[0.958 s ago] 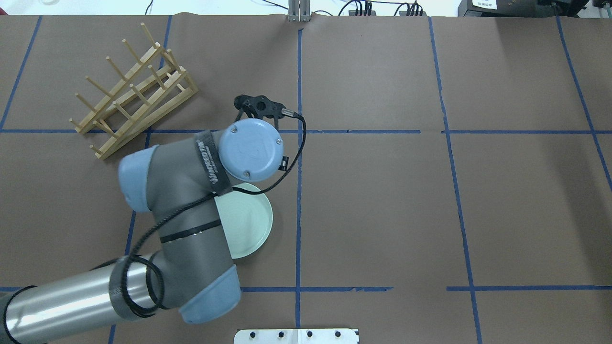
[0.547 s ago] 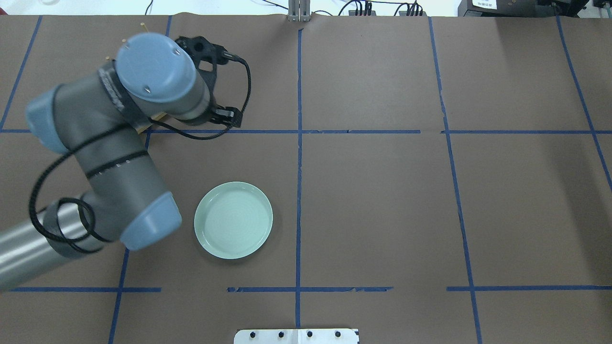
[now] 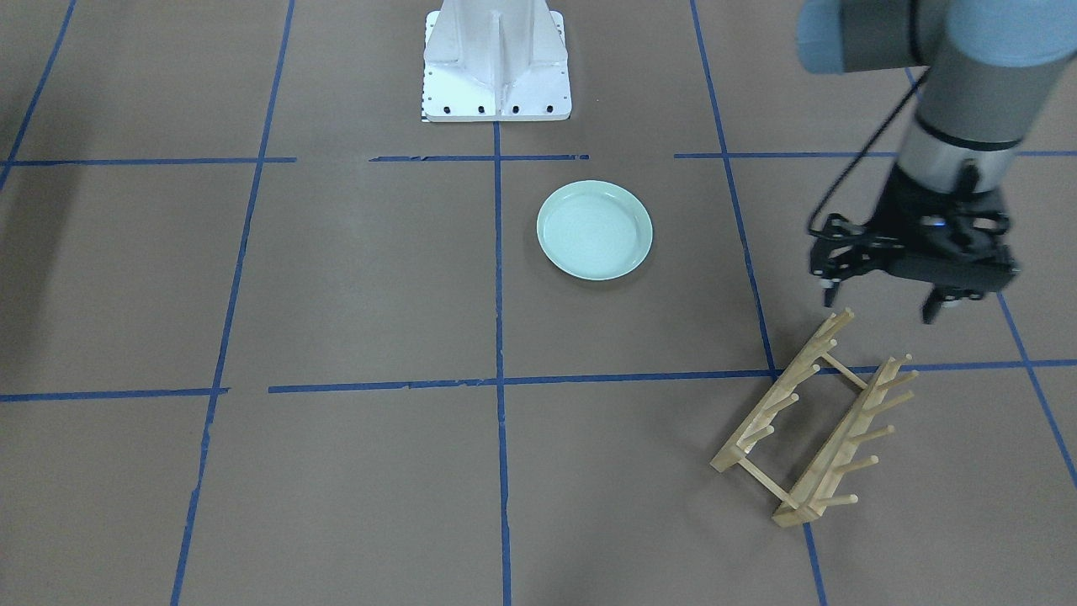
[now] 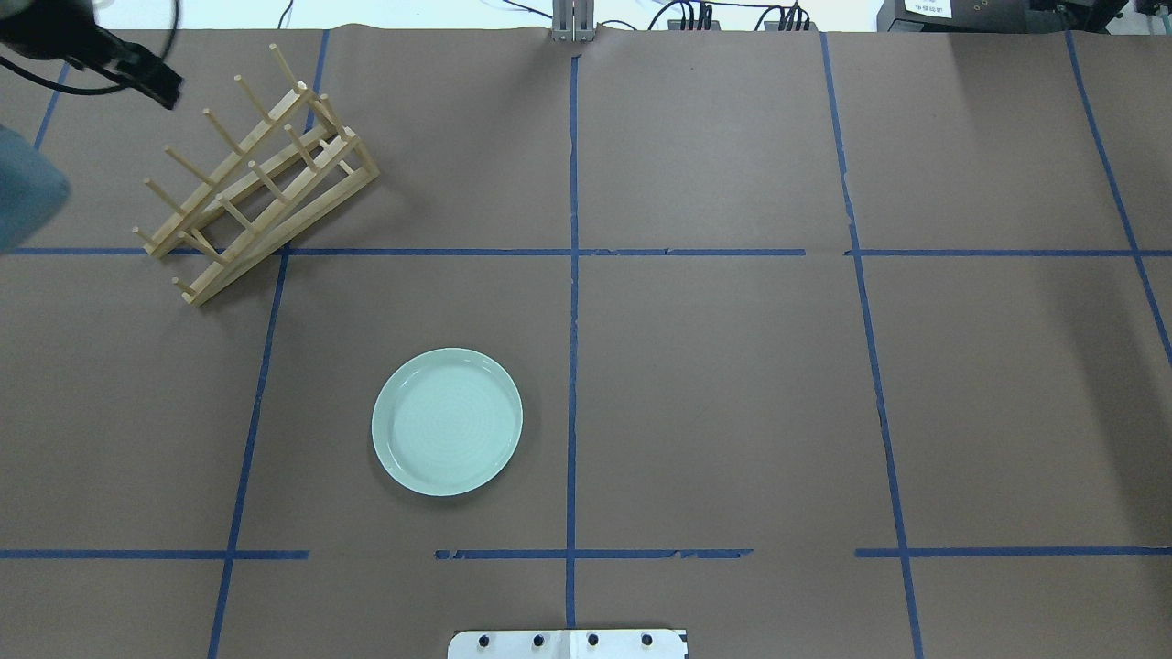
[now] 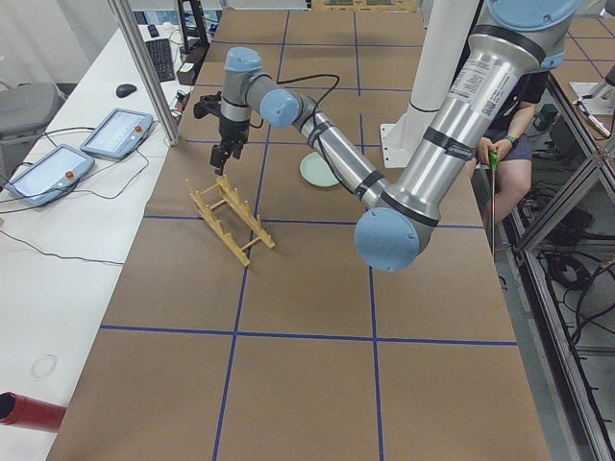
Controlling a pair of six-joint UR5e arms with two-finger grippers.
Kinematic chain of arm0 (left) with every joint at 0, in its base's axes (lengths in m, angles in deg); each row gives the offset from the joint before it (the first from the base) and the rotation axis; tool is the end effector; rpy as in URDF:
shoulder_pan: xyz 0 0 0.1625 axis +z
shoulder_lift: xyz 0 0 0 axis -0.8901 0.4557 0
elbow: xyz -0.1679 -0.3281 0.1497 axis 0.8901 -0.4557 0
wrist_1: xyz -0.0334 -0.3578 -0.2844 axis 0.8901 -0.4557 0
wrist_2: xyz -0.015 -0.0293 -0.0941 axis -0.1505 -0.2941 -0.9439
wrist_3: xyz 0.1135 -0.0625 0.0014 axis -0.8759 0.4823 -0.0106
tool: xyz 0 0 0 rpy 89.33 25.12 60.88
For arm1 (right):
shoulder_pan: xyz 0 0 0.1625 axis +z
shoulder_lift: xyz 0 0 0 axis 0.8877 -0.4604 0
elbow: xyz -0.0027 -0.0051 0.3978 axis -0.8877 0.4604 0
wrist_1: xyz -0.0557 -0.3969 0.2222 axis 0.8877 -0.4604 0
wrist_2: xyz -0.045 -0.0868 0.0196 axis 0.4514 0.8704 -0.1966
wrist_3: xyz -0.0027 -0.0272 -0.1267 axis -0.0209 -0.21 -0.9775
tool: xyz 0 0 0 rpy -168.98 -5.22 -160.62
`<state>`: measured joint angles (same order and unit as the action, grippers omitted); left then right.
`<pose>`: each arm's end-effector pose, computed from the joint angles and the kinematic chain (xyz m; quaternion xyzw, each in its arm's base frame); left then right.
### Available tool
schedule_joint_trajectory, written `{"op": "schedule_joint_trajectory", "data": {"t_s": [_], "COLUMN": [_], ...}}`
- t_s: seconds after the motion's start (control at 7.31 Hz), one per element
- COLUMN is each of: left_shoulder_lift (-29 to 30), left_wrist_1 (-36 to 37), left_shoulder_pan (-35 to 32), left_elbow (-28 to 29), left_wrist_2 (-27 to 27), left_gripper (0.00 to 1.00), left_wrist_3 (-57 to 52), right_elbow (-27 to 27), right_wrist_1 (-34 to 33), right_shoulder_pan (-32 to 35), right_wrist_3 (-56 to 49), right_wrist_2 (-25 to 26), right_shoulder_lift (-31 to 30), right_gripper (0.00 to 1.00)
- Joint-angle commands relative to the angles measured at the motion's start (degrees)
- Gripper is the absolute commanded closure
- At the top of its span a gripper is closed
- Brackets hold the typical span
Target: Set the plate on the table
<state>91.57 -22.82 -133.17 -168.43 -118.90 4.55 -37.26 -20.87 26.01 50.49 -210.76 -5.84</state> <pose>0.1471 -0.6309 0.2923 0.2012 0.2871 0.1405 0.9259 0.0462 -0.5032 0.6586 -0.0198 -0.3022 0.0207 0.9528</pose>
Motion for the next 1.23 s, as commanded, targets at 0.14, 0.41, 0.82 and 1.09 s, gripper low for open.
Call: {"op": "schedule_joint_trajectory", "data": {"t_s": [0.14, 0.41, 0.82, 1.09], "left_shoulder_lift": [-16.26, -26.27, -31.42, -31.33], "left_wrist_1": [-10.39, -21.47, -25.83, -25.74], "left_shoulder_pan": [-19.05, -23.22, -23.15, -22.88], "left_elbow": [5.23, 8.58, 9.56, 9.73], "left_wrist_2": [-3.70, -6.75, -10.37, -12.83], "left_gripper": [0.00, 0.00, 0.00, 0.00], "left_wrist_3": [-23.11, -24.54, -21.40, -10.68], "right_elbow": [0.00, 0.00, 0.00, 0.00], "right_wrist_1": [0.00, 0.00, 0.00, 0.00], "right_shoulder_pan": [0.00, 0.00, 0.00, 0.00], "right_wrist_3": [-0.02, -0.02, 0.06, -0.02], "right_wrist_2": [0.00, 0.00, 0.00, 0.00], "right_shoulder_lift": [0.00, 0.00, 0.00, 0.00], "right_gripper": [0.00, 0.00, 0.00, 0.00]}}
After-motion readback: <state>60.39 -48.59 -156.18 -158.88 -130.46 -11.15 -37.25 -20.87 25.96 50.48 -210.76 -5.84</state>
